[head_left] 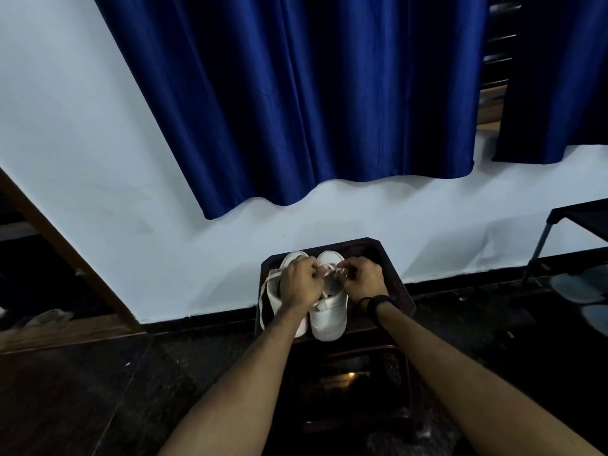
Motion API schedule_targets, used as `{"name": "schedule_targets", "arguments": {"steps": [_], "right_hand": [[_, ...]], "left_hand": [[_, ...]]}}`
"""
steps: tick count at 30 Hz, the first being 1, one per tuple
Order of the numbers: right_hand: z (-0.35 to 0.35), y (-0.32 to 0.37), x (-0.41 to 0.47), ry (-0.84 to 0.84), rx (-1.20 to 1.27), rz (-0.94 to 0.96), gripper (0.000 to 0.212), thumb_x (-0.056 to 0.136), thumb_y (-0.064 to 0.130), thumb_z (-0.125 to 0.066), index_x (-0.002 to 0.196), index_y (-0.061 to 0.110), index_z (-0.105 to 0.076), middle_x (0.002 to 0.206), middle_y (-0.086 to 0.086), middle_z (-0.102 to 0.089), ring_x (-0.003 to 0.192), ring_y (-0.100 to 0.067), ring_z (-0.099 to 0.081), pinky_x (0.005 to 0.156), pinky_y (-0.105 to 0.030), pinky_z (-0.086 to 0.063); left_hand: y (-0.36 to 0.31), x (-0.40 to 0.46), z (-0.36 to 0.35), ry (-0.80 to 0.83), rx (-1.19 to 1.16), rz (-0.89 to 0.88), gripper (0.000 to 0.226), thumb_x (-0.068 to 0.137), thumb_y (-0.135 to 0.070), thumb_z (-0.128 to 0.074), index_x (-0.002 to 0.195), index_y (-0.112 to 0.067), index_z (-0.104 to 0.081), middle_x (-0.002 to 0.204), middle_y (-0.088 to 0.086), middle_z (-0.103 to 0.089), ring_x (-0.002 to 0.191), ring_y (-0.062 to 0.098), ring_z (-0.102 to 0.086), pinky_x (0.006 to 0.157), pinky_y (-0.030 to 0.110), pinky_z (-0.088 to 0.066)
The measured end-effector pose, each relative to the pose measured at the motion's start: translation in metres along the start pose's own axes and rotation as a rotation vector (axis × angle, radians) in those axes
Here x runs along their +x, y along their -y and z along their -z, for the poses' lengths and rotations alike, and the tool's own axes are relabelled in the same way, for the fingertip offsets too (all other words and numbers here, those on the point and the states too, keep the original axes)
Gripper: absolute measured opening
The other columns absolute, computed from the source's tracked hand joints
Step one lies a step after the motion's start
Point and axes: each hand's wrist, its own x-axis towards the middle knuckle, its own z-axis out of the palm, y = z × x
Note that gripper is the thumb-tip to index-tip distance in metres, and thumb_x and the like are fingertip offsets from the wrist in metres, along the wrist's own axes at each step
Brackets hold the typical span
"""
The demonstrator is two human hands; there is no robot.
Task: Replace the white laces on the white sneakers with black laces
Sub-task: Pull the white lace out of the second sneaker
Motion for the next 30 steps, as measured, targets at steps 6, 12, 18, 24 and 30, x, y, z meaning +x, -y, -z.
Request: {"name": "schedule_targets", "arguments": {"steps": [6,12,18,24,30], "right_hand": [[0.005,0.006,0.005,-0.012,-0.157,0.163,0.012,0.075,0.011,-0.064,0.08,0.021,-0.07,0.087,-0.001,-0.063,0.079,-0.019,-0.06,0.067,-0.024,-0.044],[0.011,-0.01,0.02,0.071,0.359,-0.017,0.027,0.088,0.002,-0.062,0.075,0.026,-0.057,0.078,0.002,-0.063,0.07,-0.01,-0.057,0.068,-0.024,-0.045],[0.021,0.007,0.025,0.228,0.564,-0.124,0.007,0.094,0.012,-0.057,0.092,0.018,-0.054,0.08,-0.006,-0.057,0.062,-0.016,-0.052,0.061,-0.031,-0.045],[0.061,0.028,0.03,0.251,-0.151,0.018,0.038,0.07,0.041,-0.083,0.093,0.018,-0.063,0.075,0.004,-0.063,0.079,-0.015,-0.061,0.073,-0.027,-0.048],[0.036,0.024,0.009,0.168,-0.277,-0.185,0.043,0.063,0.069,-0.069,0.068,0.026,-0.071,0.079,-0.001,-0.071,0.078,-0.02,-0.067,0.069,-0.028,-0.054]], "left_hand": [[0.006,-0.002,-0.002,-0.053,-0.025,0.089,0.013,0.089,-0.029,-0.061,0.091,-0.021,-0.07,0.09,0.0,-0.073,0.09,0.023,-0.066,0.066,0.033,-0.047],[0.012,-0.01,-0.006,-0.123,0.097,0.015,0.018,0.089,-0.035,-0.062,0.092,-0.021,-0.073,0.087,0.006,-0.072,0.092,0.027,-0.062,0.072,0.035,-0.045],[0.007,-0.013,-0.008,-0.126,0.175,0.015,0.017,0.091,-0.031,-0.058,0.092,-0.02,-0.071,0.088,0.006,-0.072,0.096,0.029,-0.06,0.076,0.038,-0.045],[-0.002,-0.018,-0.007,-0.161,0.225,0.037,0.018,0.093,-0.029,-0.057,0.093,-0.019,-0.072,0.087,0.008,-0.072,0.095,0.029,-0.062,0.077,0.039,-0.045],[-0.003,-0.018,-0.006,-0.147,0.261,0.053,0.022,0.094,-0.032,-0.053,0.092,-0.02,-0.072,0.088,0.006,-0.072,0.095,0.028,-0.063,0.079,0.039,-0.045]]}}
